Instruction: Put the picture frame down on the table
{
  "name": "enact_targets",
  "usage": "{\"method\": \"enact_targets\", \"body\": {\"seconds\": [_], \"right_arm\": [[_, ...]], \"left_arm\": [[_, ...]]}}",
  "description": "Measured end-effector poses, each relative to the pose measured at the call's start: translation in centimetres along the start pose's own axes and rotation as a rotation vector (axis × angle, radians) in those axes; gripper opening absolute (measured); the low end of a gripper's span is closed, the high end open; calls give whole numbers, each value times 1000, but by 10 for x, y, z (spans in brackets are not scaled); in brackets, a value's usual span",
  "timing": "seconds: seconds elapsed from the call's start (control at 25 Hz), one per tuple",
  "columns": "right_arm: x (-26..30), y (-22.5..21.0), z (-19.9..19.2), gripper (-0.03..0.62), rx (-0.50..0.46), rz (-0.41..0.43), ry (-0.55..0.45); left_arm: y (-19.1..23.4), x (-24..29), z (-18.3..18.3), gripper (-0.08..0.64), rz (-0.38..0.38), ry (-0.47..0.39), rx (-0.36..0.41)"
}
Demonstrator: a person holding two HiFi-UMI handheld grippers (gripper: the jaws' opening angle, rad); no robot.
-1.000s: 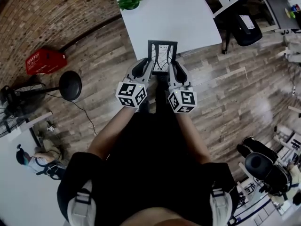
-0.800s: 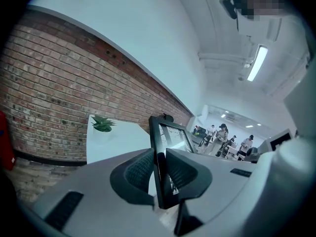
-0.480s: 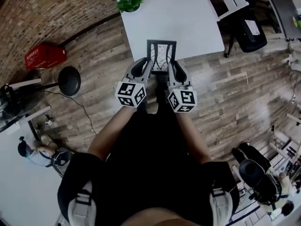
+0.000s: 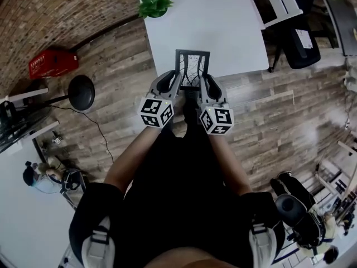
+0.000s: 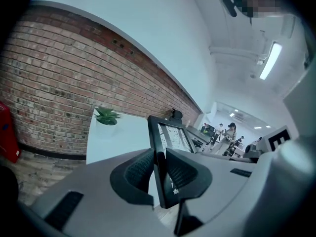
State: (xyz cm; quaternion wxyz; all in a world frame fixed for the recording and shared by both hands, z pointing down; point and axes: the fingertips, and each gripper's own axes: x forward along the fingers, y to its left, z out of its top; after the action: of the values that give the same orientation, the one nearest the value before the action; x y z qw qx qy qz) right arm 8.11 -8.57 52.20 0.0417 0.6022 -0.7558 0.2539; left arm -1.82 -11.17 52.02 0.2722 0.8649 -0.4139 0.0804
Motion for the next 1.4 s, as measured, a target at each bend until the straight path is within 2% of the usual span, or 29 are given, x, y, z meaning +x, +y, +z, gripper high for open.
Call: {"method": "enact_targets", "body": {"seconds": [0.6, 1.04, 1.4], "right_arm": [[45, -23, 10, 74, 5, 67, 67], [76, -45, 9, 75, 3, 149, 140], [95, -58, 11, 74, -1, 153, 160]], "left_arm": [[19, 40, 10, 81, 83, 3, -39], [30, 70, 8, 81, 183, 7, -82], [37, 89, 7, 81, 202, 22, -107]]}}
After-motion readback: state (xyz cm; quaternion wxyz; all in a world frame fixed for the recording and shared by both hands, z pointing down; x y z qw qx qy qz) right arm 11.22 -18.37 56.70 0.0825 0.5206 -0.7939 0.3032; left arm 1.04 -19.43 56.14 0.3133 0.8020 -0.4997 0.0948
